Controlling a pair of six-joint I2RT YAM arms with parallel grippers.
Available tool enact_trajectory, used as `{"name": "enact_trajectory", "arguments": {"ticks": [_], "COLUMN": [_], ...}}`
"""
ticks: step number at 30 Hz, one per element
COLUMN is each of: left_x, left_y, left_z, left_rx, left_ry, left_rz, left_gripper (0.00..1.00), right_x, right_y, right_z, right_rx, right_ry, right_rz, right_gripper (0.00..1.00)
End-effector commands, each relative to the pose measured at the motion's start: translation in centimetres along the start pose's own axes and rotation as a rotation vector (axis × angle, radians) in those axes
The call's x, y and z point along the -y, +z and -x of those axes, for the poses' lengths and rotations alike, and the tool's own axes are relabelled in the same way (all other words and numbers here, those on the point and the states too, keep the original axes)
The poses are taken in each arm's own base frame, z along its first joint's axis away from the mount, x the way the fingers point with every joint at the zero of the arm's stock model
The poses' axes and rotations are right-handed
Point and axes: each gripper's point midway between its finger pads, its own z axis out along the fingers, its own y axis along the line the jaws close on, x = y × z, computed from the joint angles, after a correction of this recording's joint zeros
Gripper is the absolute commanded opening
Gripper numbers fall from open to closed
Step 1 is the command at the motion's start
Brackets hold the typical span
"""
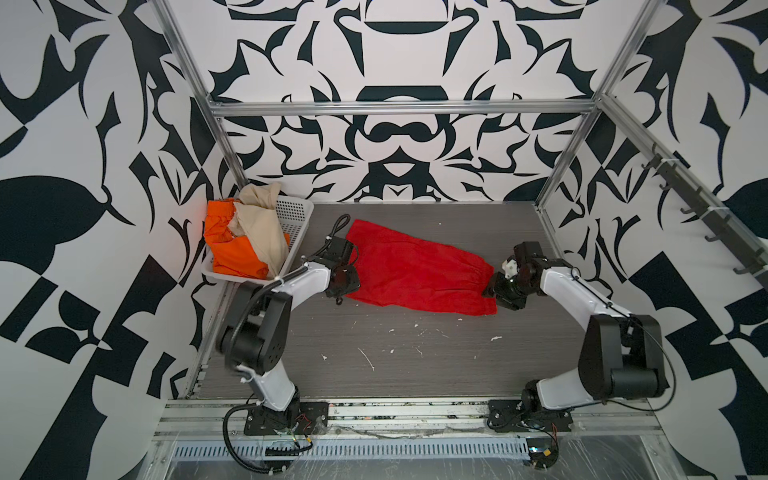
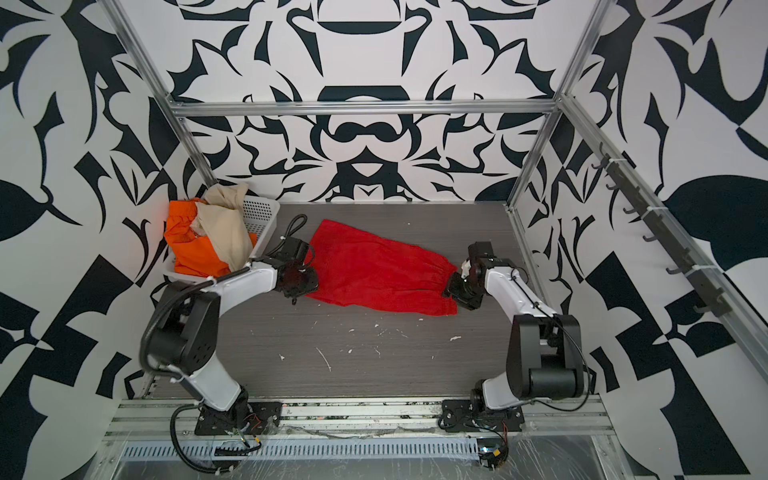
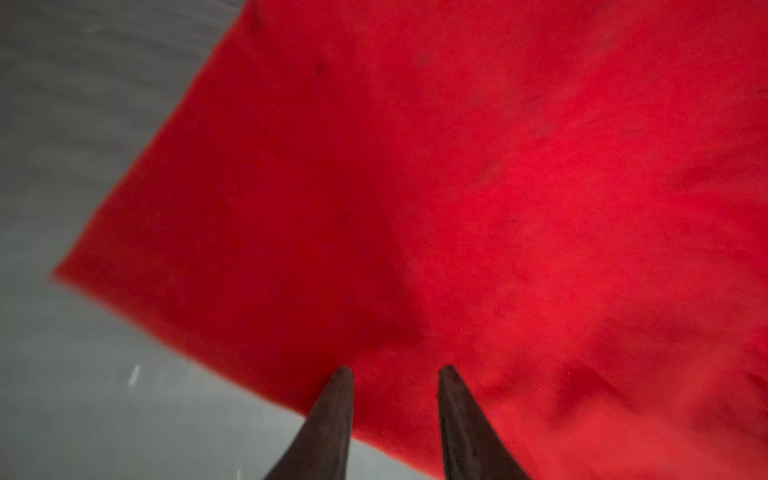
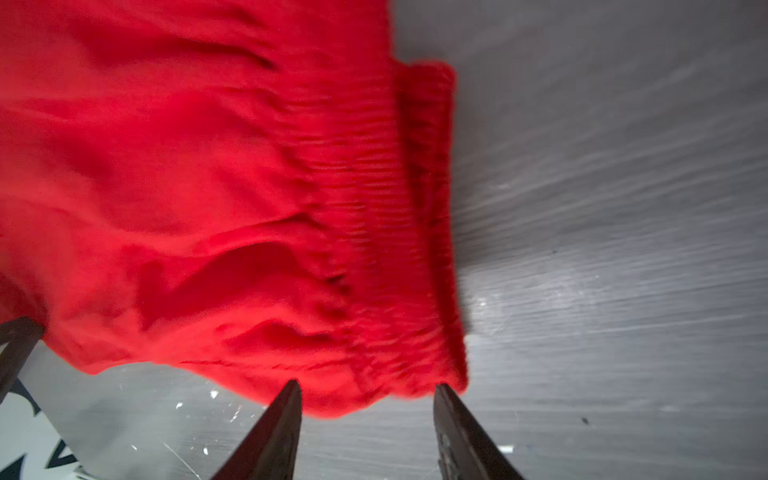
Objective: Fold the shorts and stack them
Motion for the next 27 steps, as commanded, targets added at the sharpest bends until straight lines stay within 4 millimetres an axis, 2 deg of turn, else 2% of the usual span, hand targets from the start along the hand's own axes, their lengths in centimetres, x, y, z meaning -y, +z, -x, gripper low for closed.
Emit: {"name": "enact_trajectory", "arguments": {"ticks": [1, 4, 6, 9, 11, 14, 18, 24, 27], "left_x": [3.6, 5.7, 6.8, 7.4, 6.8, 4.9, 0.9, -5.6, -7.2], "left_y": [-4.2, -4.8, -3.9, -1.4, 0.6, 2.9, 4.6, 5.7, 5.5], "left_z": [1.4, 2.7, 3.4, 3.8, 3.7, 3.4, 2.3, -0.8, -1.9], "left_rx": [0.107, 0.146, 0.140, 0.108, 0.083, 0.057, 0.022, -0.048, -0.065], "left_ry": [-0.042, -0.035, -0.020, -0.007, -0.004, -0.003, -0.065, -0.164, -0.192], "left_rz": [-0.135, -0.200, -0.213, -0.188, -0.143, -0.052, 0.037, 0.142, 0.153], "left_gripper": [0.42, 0.42, 0.40, 0.38, 0.36, 0.35, 0.33, 0.32, 0.32], "right_x": [-5.5, -9.2, -10.6, -11.3, -10.9, -8.8, -5.1, 1.6, 3.3], "right_y": [-2.6, -0.8, 0.8, 3.2, 4.5, 6.1, 7.0, 7.0, 6.5], "right_z": [1.1, 0.8, 0.8, 0.7, 0.7, 0.4, -0.2, -2.0, -2.9], "right_rx": [0.090, 0.068, 0.045, 0.015, -0.007, -0.040, -0.072, -0.138, -0.155], "right_ry": [-0.142, -0.157, -0.144, -0.125, -0.124, -0.117, -0.050, 0.078, 0.094], "right_rz": [0.083, 0.168, 0.196, 0.228, 0.216, 0.155, 0.116, 0.034, 0.002], "right_gripper": [0.55, 0.54, 0.54, 0.54, 0.54, 0.54, 0.54, 0.54, 0.54]}}
